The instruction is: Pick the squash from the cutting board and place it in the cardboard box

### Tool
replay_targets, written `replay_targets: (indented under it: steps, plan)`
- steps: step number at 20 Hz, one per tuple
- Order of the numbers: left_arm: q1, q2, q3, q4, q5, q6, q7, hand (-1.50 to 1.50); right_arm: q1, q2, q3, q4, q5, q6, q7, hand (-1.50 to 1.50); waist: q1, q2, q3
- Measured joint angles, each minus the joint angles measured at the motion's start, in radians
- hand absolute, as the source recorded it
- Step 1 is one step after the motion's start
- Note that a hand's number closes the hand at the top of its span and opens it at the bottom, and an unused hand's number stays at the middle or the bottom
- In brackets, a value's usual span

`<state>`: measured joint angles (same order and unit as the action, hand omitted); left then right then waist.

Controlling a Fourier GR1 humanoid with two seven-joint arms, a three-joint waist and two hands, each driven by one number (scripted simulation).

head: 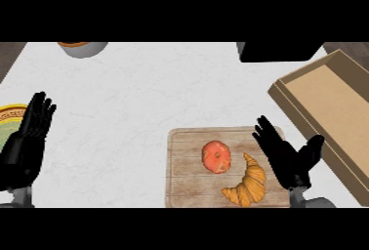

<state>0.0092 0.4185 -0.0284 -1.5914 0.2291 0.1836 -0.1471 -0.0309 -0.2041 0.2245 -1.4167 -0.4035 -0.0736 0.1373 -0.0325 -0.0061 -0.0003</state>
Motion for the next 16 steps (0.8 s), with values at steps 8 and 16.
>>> replay_targets:
  steps: [8,16]
  plan:
    - [-0.011,-0.011,-0.007,0.02,0.086,-0.052,0.147,0.0,-0.221,-0.144,-0.029,-0.111,0.075,0.174,-0.111,-1.5,0.037,0.002,0.0]
    - [-0.016,0.006,0.019,0.004,0.17,-0.094,0.269,0.0,-0.194,-0.168,-0.067,-0.162,0.195,0.255,-0.562,-1.5,0.033,0.005,0.002]
